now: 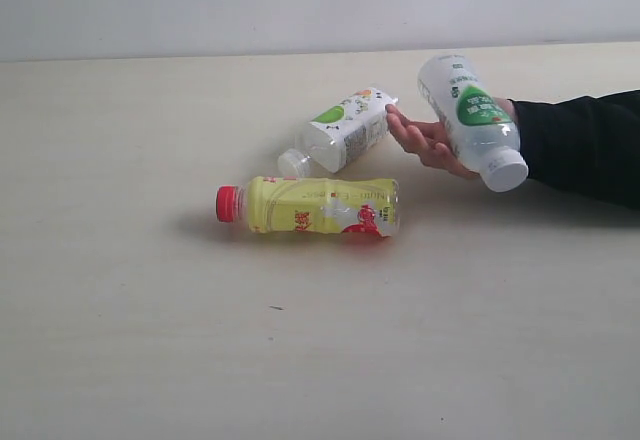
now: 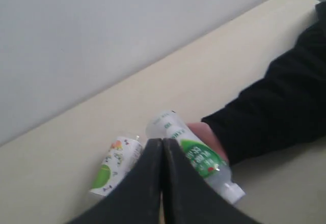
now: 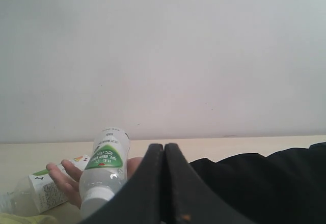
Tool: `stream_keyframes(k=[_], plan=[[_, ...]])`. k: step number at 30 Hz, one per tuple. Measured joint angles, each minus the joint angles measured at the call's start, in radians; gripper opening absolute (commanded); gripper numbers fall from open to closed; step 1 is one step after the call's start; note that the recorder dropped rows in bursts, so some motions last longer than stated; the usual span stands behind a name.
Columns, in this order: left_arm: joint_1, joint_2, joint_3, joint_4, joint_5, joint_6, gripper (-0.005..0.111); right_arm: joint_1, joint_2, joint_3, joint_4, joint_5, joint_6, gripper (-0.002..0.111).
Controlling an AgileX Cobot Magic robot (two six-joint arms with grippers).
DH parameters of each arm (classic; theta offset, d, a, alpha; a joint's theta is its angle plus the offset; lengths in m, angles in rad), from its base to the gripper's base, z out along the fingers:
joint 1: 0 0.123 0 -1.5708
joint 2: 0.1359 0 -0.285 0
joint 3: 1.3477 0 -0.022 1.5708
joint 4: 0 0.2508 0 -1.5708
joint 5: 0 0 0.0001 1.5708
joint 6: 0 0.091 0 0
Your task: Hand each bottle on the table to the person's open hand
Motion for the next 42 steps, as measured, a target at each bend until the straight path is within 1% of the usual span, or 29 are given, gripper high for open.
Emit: stream_keyframes(k=[10, 18, 23, 26, 28, 30, 33, 36, 38, 41, 42], plan=[[0.0, -0.045, 0.002, -0.184, 0.008, -0.053, 0.001, 0.0, 0.0, 0.0, 0.0, 0.0, 0.0, 0.0], [-0.019, -0.075, 0.009, -0.253, 0.01, -0.03, 0.001, 0.0, 0.0, 0.0, 0.0, 0.0, 0.0, 0.0], [-0.021, -0.073, 0.022, -0.256, 0.013, -0.034, 0.001, 0.0, 0.0, 0.0, 0.0, 0.0, 0.0, 0.0], [-0.028, -0.097, 0.08, -0.247, 0.011, -0.067, 0.001, 0.0, 0.0, 0.0, 0.0, 0.0, 0.0, 0.0], [-0.039, -0.138, 0.167, -0.224, -0.021, -0.092, 0.001, 0.0, 0.0, 0.0, 0.0, 0.0, 0.0, 0.0], [-0.052, -0.191, 0.278, -0.211, -0.121, -0.105, 0.001, 0.0, 0.0, 0.0, 0.0, 0.0, 0.0, 0.0], [-0.064, -0.288, 0.493, -0.205, -0.368, -0.117, 0.001, 0.0, 0.0, 0.0, 0.0, 0.0, 0.0, 0.0], [-0.054, -0.389, 0.748, -0.197, -0.646, -0.143, 0.001, 0.0, 0.0, 0.0, 0.0, 0.0, 0.0, 0.0], [-0.028, -0.448, 0.916, -0.195, -0.851, -0.17, 0.001, 0.0, 0.0, 0.0, 0.0, 0.0, 0.0, 0.0], [0.027, -0.521, 1.136, -0.193, -1.09, -0.226, 0.001, 0.0, 0.0, 0.0, 0.0, 0.0, 0.0, 0.0], [0.049, -0.54, 1.195, -0.193, -1.149, -0.242, 0.001, 0.0, 0.0, 0.0, 0.0, 0.0, 0.0, 0.0]])
